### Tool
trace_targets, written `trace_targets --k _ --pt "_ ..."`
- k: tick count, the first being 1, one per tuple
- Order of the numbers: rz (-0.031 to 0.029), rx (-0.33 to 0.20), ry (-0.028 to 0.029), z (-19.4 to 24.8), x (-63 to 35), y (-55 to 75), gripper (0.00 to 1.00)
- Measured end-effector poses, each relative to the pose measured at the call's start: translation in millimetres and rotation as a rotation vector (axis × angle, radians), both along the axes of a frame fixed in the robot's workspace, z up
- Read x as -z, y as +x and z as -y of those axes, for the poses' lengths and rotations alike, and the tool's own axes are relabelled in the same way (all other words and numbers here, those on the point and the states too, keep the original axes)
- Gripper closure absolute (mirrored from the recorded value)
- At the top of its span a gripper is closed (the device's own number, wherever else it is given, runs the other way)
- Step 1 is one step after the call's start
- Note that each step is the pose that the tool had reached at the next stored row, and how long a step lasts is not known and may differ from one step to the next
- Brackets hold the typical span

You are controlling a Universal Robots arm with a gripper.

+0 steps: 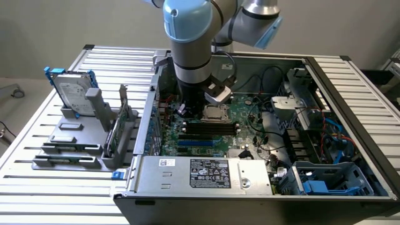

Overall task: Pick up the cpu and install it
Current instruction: 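Install the first cpu locking lever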

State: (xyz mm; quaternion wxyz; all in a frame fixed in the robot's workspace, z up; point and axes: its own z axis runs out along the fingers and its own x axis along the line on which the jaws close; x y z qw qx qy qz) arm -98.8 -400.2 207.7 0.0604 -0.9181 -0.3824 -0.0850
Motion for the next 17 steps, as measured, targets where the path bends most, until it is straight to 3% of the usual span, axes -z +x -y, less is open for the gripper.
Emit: trace_targets --k 11,17 --pt "0.0022 0.000 -0.0093 -3.8 0.1 -2.0 0.89" --pt "0.0023 0.000 -0.0146 -4.9 -23.0 -2.1 0.89"
